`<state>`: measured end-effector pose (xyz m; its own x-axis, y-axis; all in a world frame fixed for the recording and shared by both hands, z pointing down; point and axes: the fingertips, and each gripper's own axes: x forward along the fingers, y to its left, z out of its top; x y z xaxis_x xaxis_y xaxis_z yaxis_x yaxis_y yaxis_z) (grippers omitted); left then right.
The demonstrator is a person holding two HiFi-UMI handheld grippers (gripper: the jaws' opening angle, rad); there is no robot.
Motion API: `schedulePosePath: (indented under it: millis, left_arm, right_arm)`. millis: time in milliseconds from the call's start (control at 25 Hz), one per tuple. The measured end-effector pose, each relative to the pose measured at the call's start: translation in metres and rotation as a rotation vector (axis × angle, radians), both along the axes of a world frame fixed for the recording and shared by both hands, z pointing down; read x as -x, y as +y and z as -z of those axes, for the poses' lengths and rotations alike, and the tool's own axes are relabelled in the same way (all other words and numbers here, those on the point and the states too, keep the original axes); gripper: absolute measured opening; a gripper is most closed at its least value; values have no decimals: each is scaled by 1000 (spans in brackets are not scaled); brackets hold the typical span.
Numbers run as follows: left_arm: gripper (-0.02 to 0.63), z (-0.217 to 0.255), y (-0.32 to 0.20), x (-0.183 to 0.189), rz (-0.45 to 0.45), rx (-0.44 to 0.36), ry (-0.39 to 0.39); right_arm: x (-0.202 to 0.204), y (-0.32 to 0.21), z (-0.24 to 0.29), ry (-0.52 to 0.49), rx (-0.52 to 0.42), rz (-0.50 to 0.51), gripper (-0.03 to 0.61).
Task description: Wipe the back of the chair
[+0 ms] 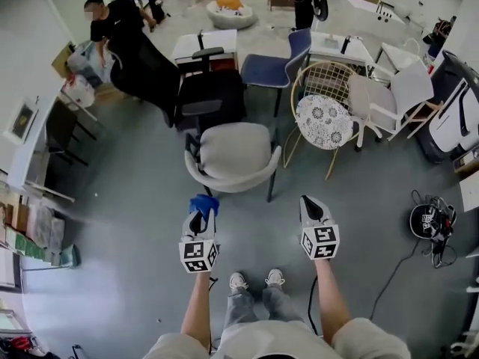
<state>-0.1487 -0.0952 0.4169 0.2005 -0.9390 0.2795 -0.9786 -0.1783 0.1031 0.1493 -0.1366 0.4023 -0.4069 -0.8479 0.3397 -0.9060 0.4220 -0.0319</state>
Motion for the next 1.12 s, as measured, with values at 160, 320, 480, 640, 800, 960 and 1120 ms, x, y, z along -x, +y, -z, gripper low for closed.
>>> schedulePosePath:
  millis: [160, 320, 480, 640, 800, 960, 1120]
  left_arm:
    - [89, 33, 2, -7, -16, -20, 5]
    - [89, 62, 5, -11, -29, -49, 8]
    - [89, 84, 10, -10, -37, -70, 4]
    - [89, 101, 18, -2, -19, -96, 3]
    - [89, 109, 27, 4, -8, -109, -8]
    - [89, 114, 29, 13, 9, -121, -4]
    - [89, 123, 29, 19, 20, -126, -11]
  right_arm:
    - [-4, 5, 35, -4, -32, -5, 2]
    - [-6, 9, 63, -4, -62, -15, 2]
    - [-2, 11, 84, -3, -89, -9, 2]
    - [8, 13, 101, 9, -119, 13, 2]
    - [14, 17, 110, 17, -140, 32, 2]
    - [15, 18, 114, 30, -153, 38, 2]
    - [16, 17, 122, 39, -161, 43, 2]
